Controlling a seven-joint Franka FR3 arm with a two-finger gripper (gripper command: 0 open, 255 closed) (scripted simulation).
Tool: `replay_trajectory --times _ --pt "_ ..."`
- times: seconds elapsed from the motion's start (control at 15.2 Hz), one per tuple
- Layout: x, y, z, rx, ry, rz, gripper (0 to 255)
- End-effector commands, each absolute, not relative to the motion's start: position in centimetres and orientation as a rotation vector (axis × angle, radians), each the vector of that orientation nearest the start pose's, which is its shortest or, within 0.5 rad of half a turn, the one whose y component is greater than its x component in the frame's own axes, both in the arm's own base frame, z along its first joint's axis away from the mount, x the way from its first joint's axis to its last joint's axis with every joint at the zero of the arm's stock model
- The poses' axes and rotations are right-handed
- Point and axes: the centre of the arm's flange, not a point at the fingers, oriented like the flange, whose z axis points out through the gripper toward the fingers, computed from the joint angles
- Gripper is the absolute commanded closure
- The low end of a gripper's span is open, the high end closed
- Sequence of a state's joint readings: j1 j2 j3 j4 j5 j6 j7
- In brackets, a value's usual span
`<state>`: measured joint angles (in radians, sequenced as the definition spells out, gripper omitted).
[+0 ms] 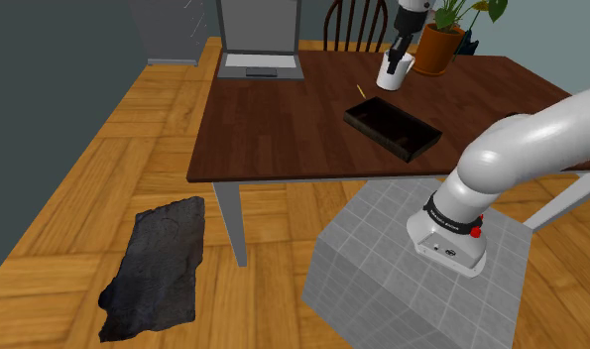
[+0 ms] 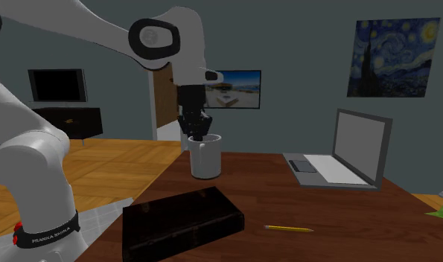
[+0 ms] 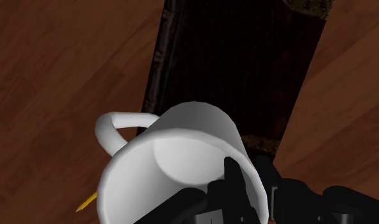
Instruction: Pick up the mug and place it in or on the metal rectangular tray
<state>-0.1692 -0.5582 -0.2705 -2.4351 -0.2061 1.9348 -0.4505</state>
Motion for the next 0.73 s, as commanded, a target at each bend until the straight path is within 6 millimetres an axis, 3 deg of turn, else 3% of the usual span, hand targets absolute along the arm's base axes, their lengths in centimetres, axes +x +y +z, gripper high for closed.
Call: replay_trajectory --times 0.0,0.26,0.66 --pt "31.8 -18.2 49.8 -3.203 -0.188 -0.032 255" --pt "26.8 -17.8 50.2 -3.203 -0.188 -0.032 255" --pt "26.8 -17.8 47.0 -3.203 -0.188 -0.032 255"
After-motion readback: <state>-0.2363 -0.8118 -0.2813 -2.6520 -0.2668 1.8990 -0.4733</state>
